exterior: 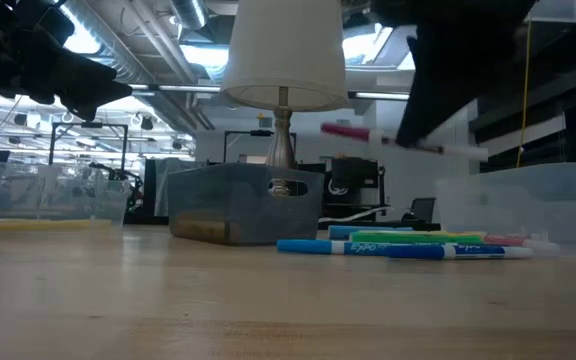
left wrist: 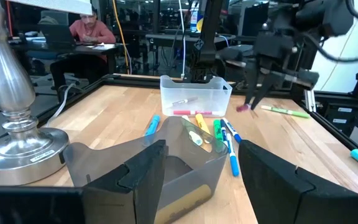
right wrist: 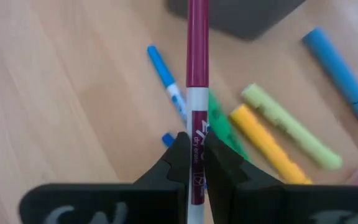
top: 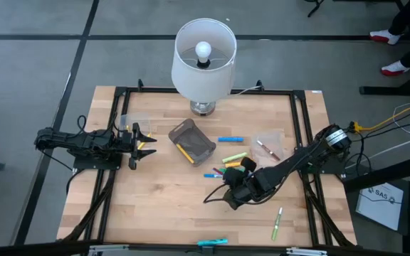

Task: Pick & Place Markers
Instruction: Put the purple highlighter into the right transparent bin

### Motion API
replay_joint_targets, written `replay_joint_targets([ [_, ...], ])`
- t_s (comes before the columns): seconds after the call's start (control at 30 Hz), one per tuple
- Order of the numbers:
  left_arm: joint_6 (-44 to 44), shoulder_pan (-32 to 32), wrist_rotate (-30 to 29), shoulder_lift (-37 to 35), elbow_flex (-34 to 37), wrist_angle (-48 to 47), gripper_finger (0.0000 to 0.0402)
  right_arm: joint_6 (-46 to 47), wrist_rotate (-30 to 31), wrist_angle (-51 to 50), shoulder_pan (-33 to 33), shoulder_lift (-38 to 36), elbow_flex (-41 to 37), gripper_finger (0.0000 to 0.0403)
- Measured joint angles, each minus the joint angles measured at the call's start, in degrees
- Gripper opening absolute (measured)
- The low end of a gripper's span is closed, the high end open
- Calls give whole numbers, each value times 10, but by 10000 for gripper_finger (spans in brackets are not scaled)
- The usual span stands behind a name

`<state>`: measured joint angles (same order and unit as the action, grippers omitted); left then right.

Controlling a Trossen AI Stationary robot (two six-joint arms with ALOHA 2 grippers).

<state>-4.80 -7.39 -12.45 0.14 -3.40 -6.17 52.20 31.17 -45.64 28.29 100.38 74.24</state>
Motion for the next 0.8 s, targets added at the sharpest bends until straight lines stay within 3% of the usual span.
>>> replay_joint_targets([
  [0.3, 0, 0, 0, 0, 0, 0, 196, -1, 66, -4, -4, -54, 0, 28],
  [0.8, 0, 0, 0, 0, 0, 0, 196, -24, 100, -56, -4, -154, 0, 28],
])
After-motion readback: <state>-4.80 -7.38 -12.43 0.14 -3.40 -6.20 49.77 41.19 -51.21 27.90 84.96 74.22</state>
